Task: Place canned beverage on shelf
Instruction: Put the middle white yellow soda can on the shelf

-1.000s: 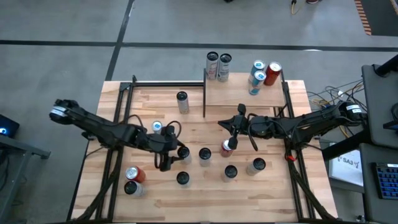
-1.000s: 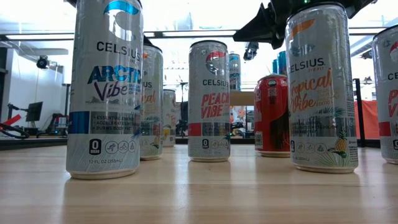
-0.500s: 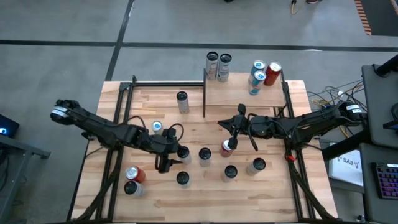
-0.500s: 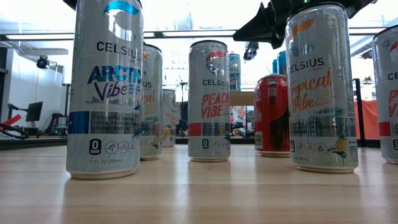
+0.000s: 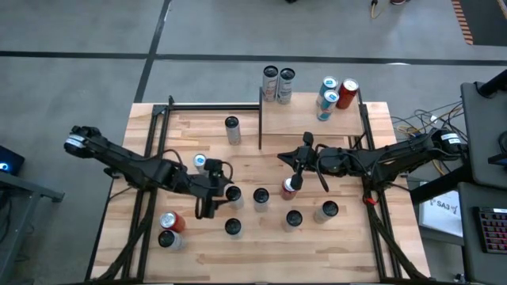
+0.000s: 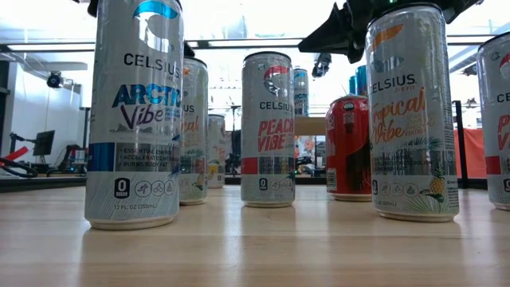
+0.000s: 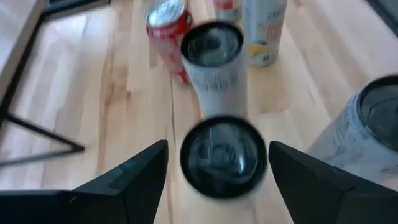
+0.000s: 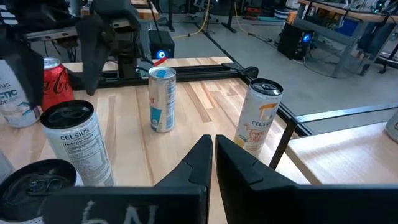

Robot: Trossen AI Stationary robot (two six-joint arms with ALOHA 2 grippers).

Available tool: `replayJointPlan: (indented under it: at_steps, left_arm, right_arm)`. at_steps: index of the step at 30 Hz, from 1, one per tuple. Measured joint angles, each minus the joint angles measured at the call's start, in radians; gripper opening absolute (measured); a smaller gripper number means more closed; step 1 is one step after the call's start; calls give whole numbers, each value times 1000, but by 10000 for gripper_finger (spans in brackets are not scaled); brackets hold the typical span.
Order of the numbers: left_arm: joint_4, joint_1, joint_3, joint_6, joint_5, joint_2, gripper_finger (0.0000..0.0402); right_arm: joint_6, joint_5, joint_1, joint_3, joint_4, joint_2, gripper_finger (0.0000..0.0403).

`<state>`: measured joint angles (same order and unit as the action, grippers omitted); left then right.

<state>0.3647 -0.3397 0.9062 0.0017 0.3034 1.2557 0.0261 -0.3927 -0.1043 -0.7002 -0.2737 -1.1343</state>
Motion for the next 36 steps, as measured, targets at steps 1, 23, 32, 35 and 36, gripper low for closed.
replayJointPlan:
  at_steps: [1,23,32,35,36]
  left_arm:
    - [-18,1,0,8,-4,2,262]
    - [-45,26,-33,-66,-26,3,310]
    - [-186,45,-110,-95,-96,3,306]
    - [-217,63,-139,-116,-130,3,301]
    - [-217,67,-145,-126,-130,3,299]
  right_arm:
    - [0,0,0,0,0,0,12]
    - [19,0,0,0,7,0,12]
    - [18,0,0,0,7,0,12]
    - [18,0,0,0,7,0,12]
    - [18,0,0,0,7,0,12]
